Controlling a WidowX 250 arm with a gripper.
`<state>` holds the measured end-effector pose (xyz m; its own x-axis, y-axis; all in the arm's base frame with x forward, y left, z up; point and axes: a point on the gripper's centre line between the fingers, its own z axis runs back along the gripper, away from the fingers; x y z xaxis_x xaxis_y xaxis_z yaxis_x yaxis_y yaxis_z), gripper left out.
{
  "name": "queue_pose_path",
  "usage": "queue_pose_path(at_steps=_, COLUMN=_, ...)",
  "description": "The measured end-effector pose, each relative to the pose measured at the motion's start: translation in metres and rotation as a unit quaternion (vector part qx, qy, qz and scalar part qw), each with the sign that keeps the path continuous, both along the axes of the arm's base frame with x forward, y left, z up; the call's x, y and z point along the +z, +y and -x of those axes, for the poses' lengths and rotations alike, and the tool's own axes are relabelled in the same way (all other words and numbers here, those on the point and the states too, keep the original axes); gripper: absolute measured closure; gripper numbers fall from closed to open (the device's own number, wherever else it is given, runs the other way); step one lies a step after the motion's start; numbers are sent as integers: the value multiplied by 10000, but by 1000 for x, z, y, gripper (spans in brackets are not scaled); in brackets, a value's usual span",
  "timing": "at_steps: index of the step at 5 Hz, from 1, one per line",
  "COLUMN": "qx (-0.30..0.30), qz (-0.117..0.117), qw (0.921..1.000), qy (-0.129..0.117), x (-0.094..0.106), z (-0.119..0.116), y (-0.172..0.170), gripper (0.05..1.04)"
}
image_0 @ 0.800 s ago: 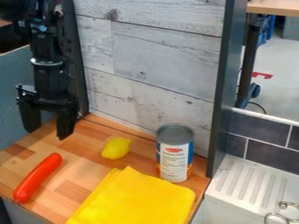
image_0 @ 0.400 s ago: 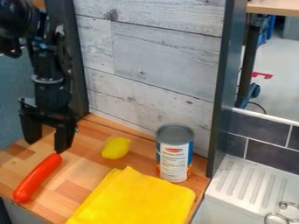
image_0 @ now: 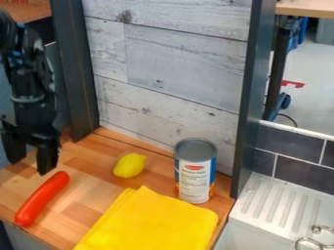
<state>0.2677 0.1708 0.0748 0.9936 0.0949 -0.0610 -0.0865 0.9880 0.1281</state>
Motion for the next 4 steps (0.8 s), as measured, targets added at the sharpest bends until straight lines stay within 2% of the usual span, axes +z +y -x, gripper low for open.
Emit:
queue_pose_path(at_steps=1, qx=-72, qz=396, qw=9992, qy=85, x=-19, z=0, y=2, gripper=75)
queue_pose_path(at_steps=2, qx=-167, qz=547, qw=9983, qy=104, x=-31, z=-3, y=5, gripper=75)
queue_pose_path(at_steps=4, qx=-188, qz=620, qw=9973, qy=356, x=-55, z=-6, y=8, gripper=75)
